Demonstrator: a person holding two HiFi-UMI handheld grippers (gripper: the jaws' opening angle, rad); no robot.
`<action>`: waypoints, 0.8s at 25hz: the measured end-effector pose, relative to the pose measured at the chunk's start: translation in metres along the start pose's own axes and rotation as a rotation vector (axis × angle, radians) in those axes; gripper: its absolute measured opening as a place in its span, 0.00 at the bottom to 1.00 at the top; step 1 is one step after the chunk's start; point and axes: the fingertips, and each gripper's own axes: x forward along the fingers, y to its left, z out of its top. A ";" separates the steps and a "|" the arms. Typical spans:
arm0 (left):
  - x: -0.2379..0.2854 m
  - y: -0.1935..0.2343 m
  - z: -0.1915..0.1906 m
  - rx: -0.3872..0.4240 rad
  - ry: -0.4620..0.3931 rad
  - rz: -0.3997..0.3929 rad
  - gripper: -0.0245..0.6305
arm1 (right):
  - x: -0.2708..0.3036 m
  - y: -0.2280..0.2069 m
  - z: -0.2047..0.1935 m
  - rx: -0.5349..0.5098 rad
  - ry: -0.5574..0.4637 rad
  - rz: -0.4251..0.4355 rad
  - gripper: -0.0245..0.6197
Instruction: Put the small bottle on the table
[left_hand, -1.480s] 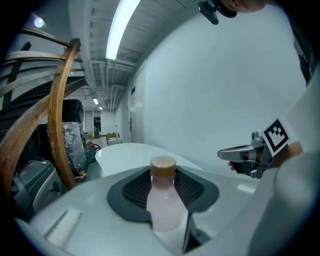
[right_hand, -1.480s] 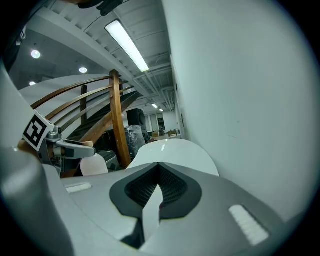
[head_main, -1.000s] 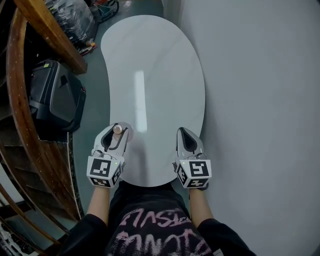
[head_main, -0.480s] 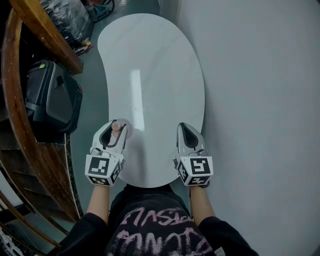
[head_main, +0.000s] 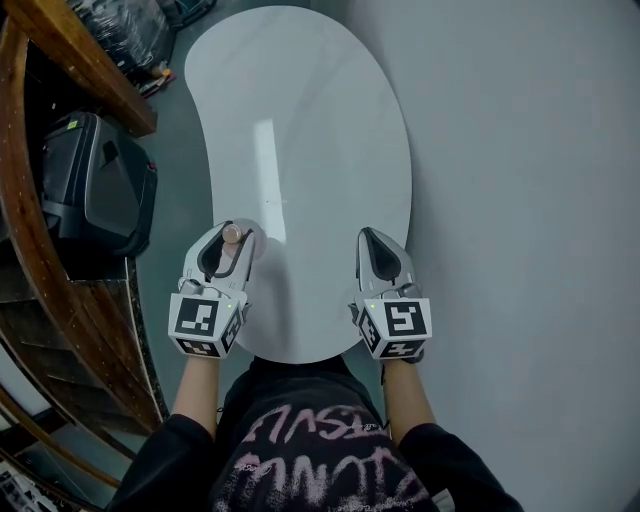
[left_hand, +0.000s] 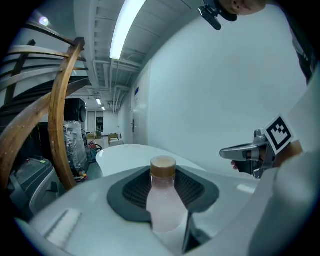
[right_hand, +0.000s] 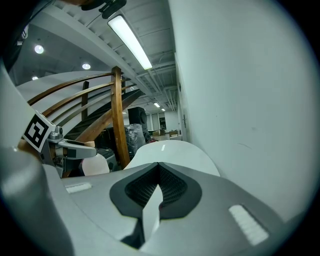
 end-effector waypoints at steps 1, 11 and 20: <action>0.001 0.000 -0.002 0.000 0.004 -0.001 0.27 | 0.000 0.000 -0.001 0.000 0.002 0.001 0.06; 0.016 -0.003 -0.021 0.011 0.031 -0.018 0.27 | 0.008 -0.005 -0.017 0.001 0.026 -0.006 0.06; 0.030 -0.008 -0.033 0.009 0.048 -0.038 0.27 | 0.014 -0.008 -0.029 0.009 0.042 -0.005 0.06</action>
